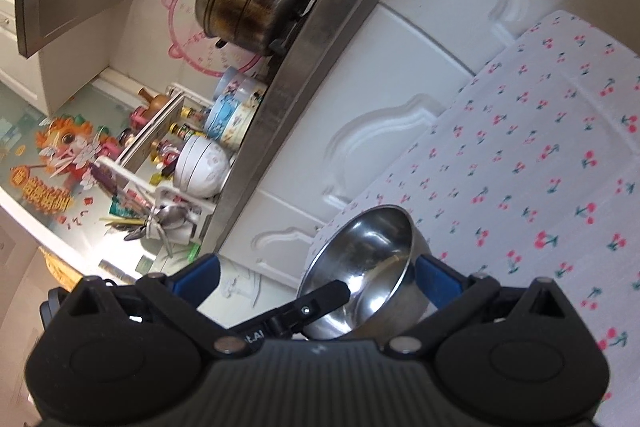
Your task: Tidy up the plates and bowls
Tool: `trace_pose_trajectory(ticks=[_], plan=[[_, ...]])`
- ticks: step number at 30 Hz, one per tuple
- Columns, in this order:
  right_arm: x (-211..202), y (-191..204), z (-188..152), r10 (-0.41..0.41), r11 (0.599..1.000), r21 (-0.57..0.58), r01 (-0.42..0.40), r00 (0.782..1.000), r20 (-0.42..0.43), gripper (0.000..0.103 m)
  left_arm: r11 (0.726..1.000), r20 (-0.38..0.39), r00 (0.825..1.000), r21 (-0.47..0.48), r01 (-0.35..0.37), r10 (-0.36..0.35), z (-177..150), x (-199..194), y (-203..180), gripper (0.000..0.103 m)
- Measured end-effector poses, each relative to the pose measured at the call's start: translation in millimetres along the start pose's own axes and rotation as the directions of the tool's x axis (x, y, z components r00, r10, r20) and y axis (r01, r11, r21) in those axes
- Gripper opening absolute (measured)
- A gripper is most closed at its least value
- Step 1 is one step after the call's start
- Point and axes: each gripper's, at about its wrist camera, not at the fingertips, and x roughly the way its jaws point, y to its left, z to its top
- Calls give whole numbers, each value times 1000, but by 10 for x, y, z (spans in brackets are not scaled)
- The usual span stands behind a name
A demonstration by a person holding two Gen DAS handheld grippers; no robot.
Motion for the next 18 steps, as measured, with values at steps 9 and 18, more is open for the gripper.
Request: trace_pose_trajectory(ticks=[9,18], plan=[[88,136,-121,33,999,-21,-35,998,-53,103,998,9,1000,-49,-26,26,-123,-188,274,28],[168,298,-278,51,997,-59,-57,993,-102,103,995,23,998,-88,-50,52,-241,-350,426,28]])
